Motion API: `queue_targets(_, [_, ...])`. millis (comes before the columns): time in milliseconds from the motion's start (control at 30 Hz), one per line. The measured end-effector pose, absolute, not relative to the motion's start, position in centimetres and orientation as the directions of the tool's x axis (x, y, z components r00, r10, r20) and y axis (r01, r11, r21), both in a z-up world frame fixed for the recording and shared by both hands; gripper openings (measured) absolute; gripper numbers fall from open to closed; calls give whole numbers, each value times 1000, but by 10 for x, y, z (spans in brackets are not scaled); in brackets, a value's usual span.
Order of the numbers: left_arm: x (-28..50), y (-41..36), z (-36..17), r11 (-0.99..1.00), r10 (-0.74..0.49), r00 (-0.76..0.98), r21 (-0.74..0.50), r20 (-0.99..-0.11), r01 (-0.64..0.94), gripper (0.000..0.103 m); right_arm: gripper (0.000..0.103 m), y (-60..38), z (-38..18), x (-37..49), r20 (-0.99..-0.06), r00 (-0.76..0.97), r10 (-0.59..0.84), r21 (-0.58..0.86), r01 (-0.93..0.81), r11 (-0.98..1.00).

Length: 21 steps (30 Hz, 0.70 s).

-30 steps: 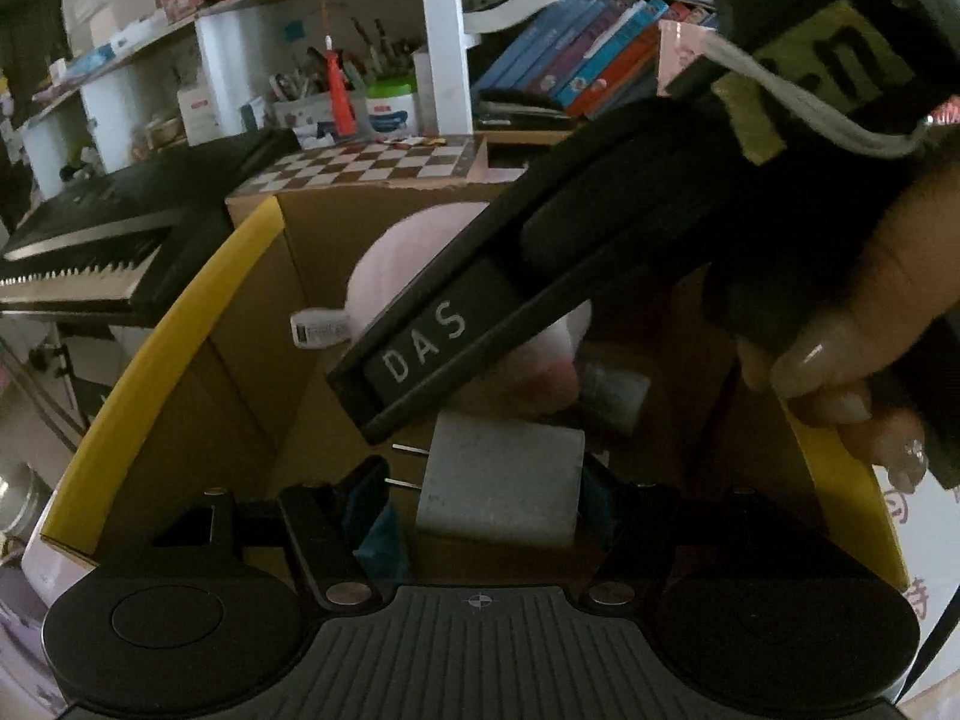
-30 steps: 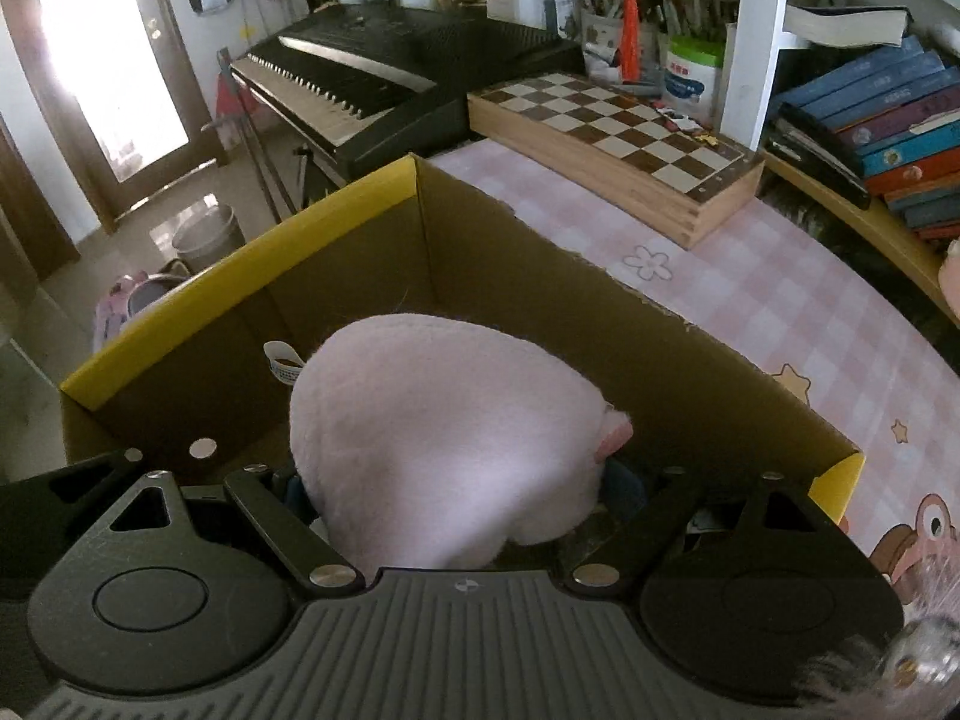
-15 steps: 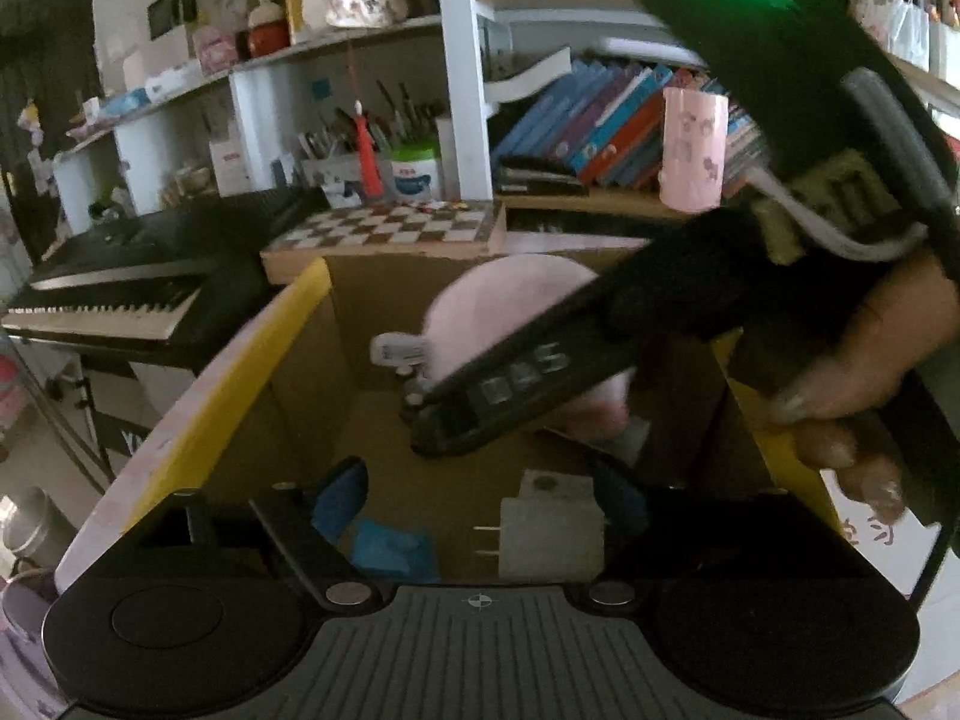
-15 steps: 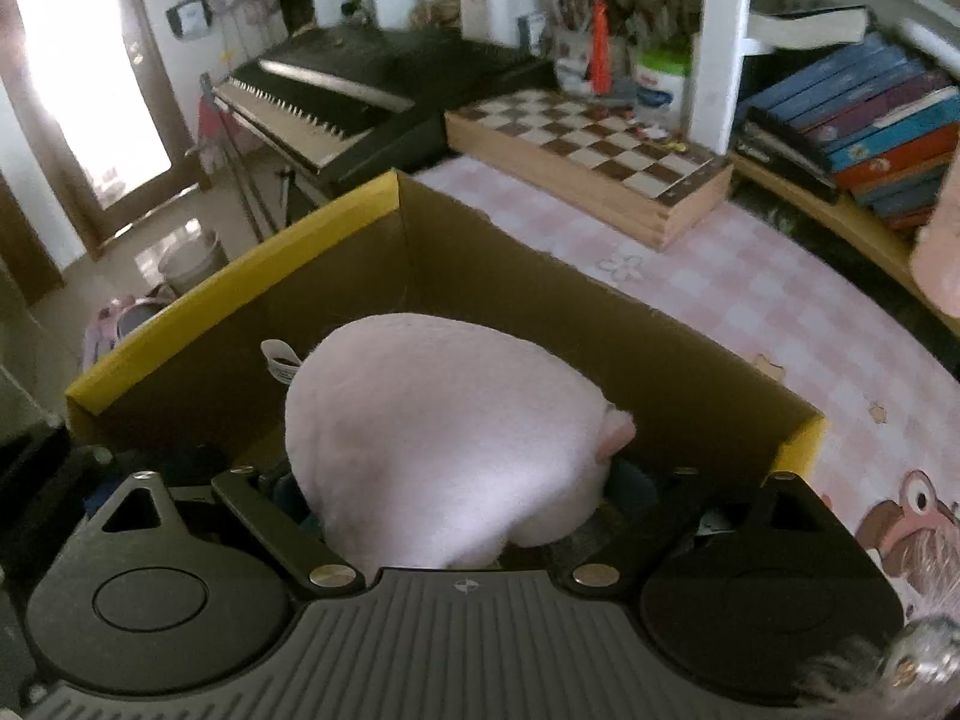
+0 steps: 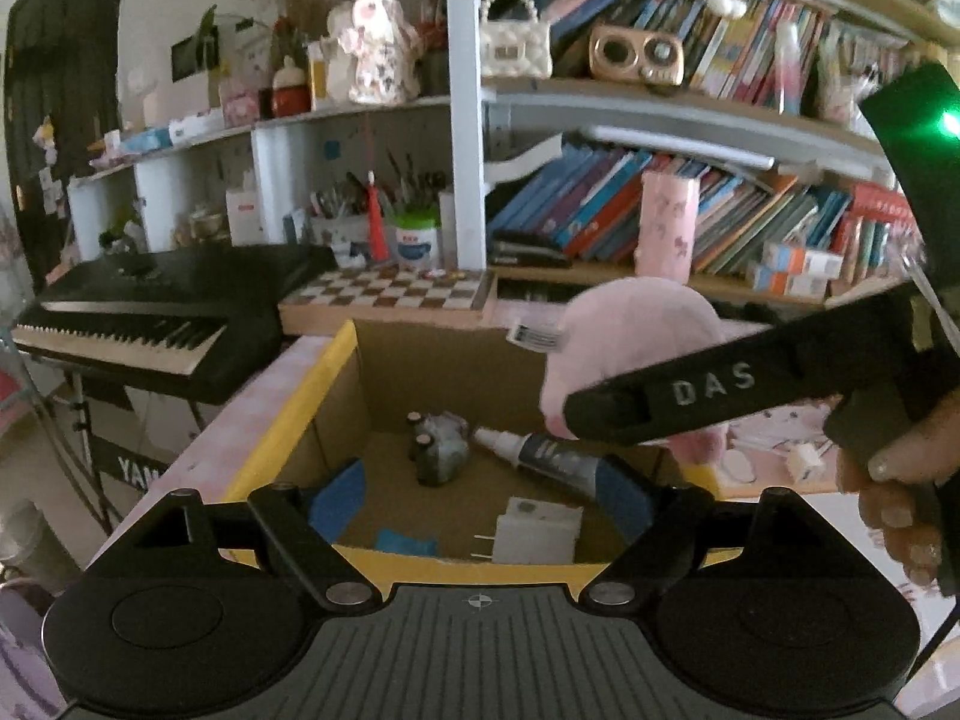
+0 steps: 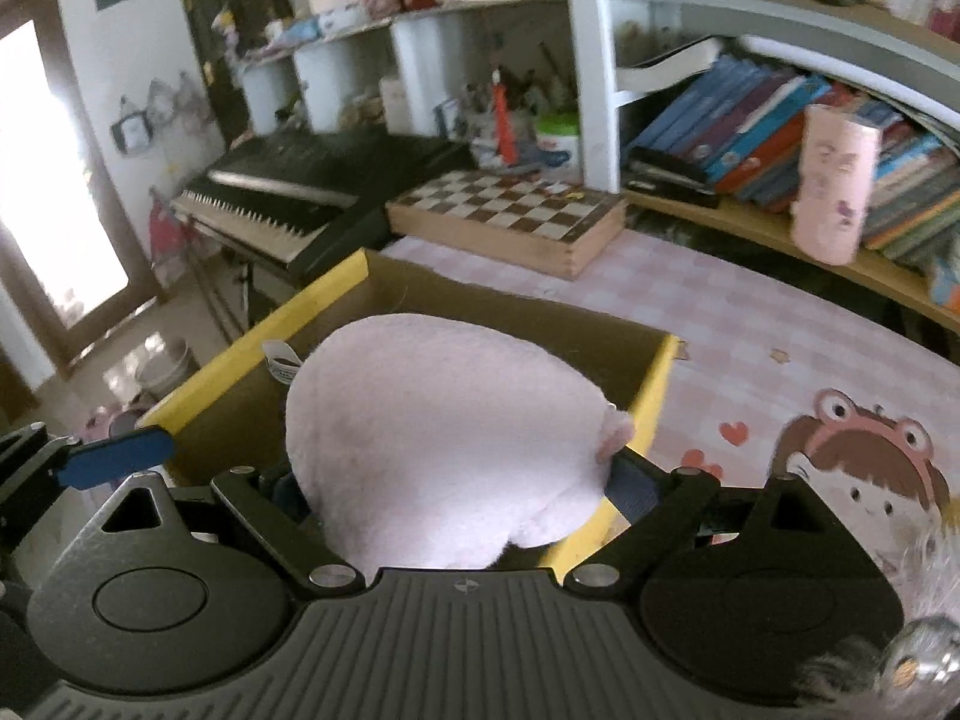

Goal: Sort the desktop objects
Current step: 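Lower the charger and plush pig into the yellow box and open both tools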

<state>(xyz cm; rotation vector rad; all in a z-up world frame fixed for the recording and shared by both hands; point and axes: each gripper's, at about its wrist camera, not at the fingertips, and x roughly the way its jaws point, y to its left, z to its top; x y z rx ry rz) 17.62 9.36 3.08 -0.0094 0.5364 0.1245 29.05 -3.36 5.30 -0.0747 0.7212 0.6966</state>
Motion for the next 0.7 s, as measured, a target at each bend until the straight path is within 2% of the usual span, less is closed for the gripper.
queue_targets(167, [155, 92, 38, 994, 91, 872, -3, -481, -105, 87, 94, -49, 60, 266, -591, 584, 557, 187, -572, 798])
queue_targets(333, [130, 93, 42, 994, 77, 879, -34, -470, -106, 87, 94, -36, 66, 263, -581, 619, 528, 109, -584, 805])
queue_targets(533, [108, 101, 43, 987, 98, 875, -65, -473, -145, 87, 103, -2, 56, 261, -601, 619, 506, 7, -629, 777])
queue_targets(700, [99, 106, 46, 987, 120, 877, -40, -465, -156, 87, 103, 1, 53, 249, -573, 637, 516, 13, -623, 782])
